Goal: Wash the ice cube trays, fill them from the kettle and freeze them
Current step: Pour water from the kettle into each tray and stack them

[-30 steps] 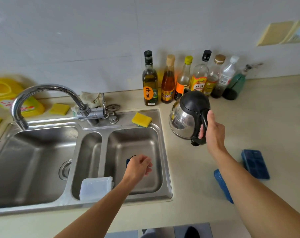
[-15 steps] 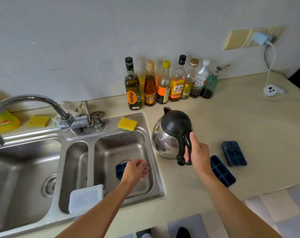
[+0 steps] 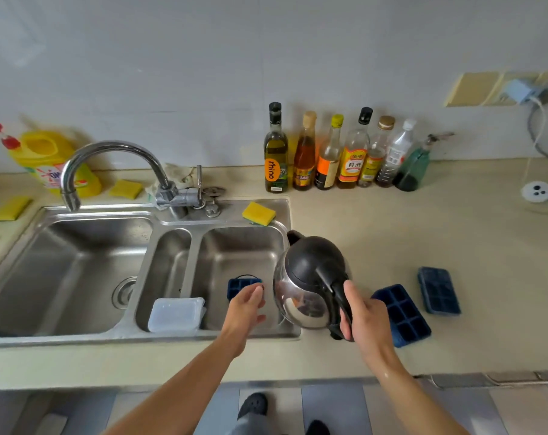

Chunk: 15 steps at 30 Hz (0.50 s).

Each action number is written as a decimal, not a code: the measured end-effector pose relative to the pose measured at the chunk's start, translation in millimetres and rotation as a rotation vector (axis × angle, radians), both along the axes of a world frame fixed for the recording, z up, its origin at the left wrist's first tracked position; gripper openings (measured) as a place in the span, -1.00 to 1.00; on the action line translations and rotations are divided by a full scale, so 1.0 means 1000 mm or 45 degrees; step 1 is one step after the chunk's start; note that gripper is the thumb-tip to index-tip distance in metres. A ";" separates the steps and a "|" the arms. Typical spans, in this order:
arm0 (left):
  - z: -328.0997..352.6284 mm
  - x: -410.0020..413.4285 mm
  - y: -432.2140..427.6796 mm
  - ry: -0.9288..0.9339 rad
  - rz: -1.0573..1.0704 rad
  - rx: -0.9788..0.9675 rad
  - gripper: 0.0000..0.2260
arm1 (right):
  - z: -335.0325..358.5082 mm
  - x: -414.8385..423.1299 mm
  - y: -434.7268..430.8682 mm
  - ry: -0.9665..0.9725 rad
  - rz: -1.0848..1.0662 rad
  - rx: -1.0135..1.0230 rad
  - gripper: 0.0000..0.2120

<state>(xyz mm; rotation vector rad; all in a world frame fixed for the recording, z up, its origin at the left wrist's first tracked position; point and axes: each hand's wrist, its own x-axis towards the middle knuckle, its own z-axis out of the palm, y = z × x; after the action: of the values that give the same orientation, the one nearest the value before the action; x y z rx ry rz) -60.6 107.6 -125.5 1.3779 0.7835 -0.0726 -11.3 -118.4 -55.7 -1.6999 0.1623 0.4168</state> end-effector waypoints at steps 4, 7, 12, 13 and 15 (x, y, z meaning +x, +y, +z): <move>0.001 -0.007 0.004 0.011 -0.002 -0.089 -0.76 | 0.011 -0.011 0.013 -0.094 0.124 -0.118 -0.40; 0.003 -0.011 0.013 0.045 -0.005 -0.183 -0.67 | 0.014 -0.017 0.030 -0.121 0.155 -0.174 -0.42; 0.000 -0.019 0.032 0.095 0.007 -0.206 -0.65 | 0.021 -0.024 0.055 -0.077 0.125 -0.197 -0.42; -0.002 -0.021 0.036 0.094 0.005 -0.220 -0.65 | 0.023 -0.026 0.061 -0.071 0.122 -0.201 -0.42; -0.005 -0.023 0.045 0.090 -0.024 -0.240 -0.65 | 0.029 -0.027 0.071 -0.055 0.115 -0.215 -0.41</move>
<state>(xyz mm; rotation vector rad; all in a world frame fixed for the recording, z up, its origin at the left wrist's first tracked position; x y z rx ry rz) -83.6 152.2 -130.5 1.2089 0.8018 -0.2058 -38.6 -47.6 -26.8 -1.8863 0.0917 0.4431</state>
